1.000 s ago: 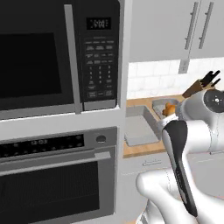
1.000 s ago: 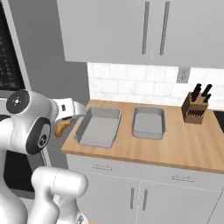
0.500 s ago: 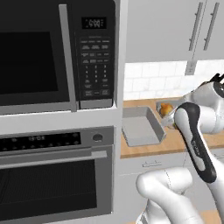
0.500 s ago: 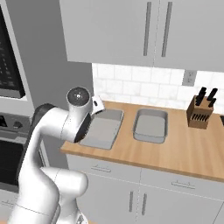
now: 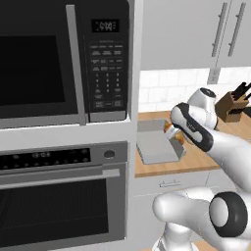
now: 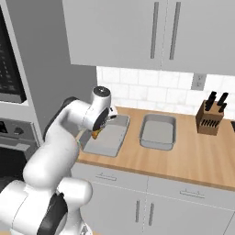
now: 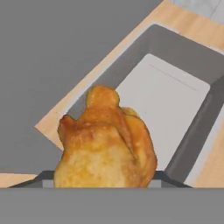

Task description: Place one mushroom and one chicken drumstick in each tupperware on the nearby counter, to pack two identical lunches.

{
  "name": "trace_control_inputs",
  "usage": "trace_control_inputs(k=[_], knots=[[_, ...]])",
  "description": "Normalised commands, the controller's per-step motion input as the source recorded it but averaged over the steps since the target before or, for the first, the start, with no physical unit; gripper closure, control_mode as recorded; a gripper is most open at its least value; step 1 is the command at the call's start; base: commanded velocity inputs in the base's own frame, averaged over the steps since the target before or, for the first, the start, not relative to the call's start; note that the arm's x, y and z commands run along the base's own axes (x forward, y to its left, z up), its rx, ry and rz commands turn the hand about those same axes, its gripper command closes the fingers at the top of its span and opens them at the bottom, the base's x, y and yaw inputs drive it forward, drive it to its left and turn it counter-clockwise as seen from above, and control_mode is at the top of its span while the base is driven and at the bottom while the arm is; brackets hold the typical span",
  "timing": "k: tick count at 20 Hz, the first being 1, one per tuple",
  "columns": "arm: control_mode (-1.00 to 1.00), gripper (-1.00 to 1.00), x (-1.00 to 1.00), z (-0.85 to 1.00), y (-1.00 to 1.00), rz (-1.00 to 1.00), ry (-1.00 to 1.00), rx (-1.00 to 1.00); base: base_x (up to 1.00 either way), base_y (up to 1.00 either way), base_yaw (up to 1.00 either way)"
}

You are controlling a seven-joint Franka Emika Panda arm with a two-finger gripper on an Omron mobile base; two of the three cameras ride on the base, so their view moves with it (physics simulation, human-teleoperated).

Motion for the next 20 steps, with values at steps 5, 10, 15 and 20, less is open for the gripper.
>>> trace_control_inputs(k=[5, 10, 15, 20], knots=[[-1.00, 1.00, 1.00, -0.53, 0.00, -0.05, 0.00, -0.01, 0.00, 0.00, 0.00], [-1.00, -1.00, 1.00, -0.65, 0.02, -0.06, 0.00, -0.02, 0.00, 0.00, 0.00], [-1.00, -1.00, 0.95, -0.17, 0.01, -0.04, 0.00, 0.00, 0.00, 0.00, 0.00], [-1.00, -1.00, 0.14, 0.88, 0.16, -0.08, 0.00, 0.00, 0.00, 0.00, 0.00]])
